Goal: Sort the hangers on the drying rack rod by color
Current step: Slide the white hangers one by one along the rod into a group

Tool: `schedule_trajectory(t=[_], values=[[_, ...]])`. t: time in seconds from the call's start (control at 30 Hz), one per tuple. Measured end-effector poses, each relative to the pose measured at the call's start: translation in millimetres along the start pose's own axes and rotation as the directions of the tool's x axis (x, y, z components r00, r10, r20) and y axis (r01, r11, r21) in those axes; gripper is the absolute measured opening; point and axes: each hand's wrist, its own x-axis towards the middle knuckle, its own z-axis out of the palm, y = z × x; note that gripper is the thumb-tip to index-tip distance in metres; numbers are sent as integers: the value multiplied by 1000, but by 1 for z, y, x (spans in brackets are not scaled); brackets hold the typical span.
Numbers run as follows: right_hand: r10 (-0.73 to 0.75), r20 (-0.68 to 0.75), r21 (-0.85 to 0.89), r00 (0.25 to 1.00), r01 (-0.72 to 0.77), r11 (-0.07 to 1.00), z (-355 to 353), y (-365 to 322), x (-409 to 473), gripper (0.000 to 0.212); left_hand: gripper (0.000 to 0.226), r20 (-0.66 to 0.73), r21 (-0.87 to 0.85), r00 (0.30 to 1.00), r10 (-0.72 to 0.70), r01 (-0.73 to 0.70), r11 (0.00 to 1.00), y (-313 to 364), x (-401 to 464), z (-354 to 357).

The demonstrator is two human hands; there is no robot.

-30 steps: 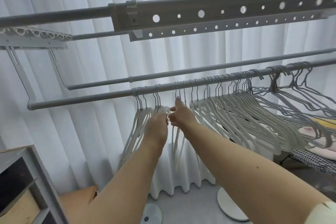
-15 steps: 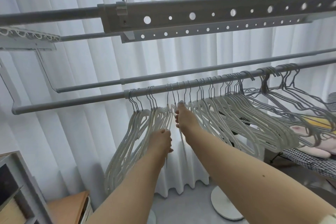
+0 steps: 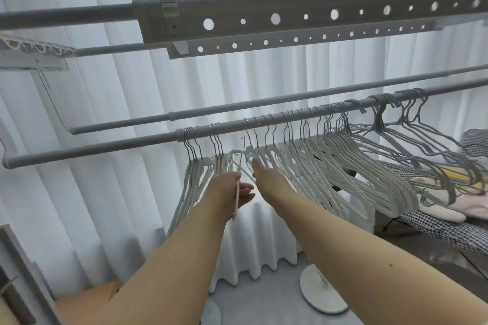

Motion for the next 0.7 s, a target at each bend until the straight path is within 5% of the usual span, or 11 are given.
schedule_trajectory(t=[0.2,0.4,0.47,0.6,0.7], values=[[-33,-22,-7,999,33,999,-12,12,11,39,16,31,-103,997,-69,71,992,1,-36,9],[65,12,109,998,-66,992,-12,7,8,71,25,169,-56,974,-148,160,986,31,-86,9],[50,59,191,997,-60,980,-13,6,6,58,26,241,-40,958,-154,168,985,38,-97,8],[64,45,354,997,-76,932,-21,1,-3,33,44,243,-11,970,-17,20,1000,43,-102,6],[122,-82,400,989,-79,913,-27,0,-4,28,34,36,-42,982,185,-184,982,36,-80,-4]])
